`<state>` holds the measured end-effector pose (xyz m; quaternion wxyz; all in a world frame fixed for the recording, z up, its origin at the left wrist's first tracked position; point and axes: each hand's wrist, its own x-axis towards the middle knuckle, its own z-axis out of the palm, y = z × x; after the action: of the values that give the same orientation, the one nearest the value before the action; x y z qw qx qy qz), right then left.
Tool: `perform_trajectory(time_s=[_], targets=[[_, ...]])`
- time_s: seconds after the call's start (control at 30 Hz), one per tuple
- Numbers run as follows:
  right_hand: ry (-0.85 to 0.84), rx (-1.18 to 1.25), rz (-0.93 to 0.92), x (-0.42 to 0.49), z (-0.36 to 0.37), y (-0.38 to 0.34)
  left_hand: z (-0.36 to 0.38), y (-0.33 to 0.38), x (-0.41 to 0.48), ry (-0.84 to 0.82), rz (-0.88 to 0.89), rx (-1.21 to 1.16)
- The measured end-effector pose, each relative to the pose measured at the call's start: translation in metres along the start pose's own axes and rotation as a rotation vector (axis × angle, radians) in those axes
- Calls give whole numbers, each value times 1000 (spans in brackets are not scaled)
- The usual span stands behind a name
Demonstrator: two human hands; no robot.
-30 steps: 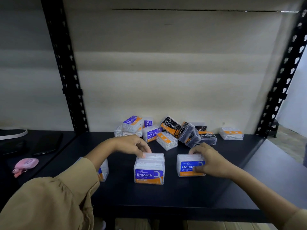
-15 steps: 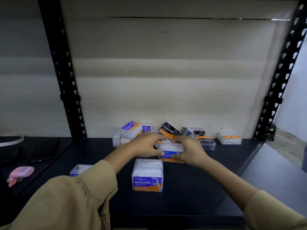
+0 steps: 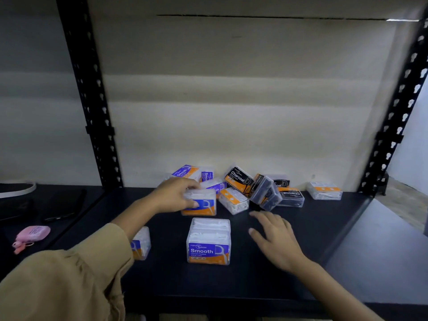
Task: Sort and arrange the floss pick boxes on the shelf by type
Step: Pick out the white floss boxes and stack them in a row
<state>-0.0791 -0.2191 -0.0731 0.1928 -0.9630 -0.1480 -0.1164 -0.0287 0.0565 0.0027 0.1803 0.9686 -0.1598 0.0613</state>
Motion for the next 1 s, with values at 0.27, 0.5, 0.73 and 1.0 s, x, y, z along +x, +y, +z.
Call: perform_trajectory(time_s=[0.27,0.5,0.73,1.0], targets=[[-22,-169,-17,-27,13,1,-12,-45,-30,-118,-112,-74],[-13,-164,-23,-26,19,3,-33,-74,-50,-246,-138,-53],[-16,-189,-11,-25,20,5,-45,-100,-66,-334,-224,-128],[-11,-183,-11,-26,19,3,-45,-96,-67,-334,-322,-259]])
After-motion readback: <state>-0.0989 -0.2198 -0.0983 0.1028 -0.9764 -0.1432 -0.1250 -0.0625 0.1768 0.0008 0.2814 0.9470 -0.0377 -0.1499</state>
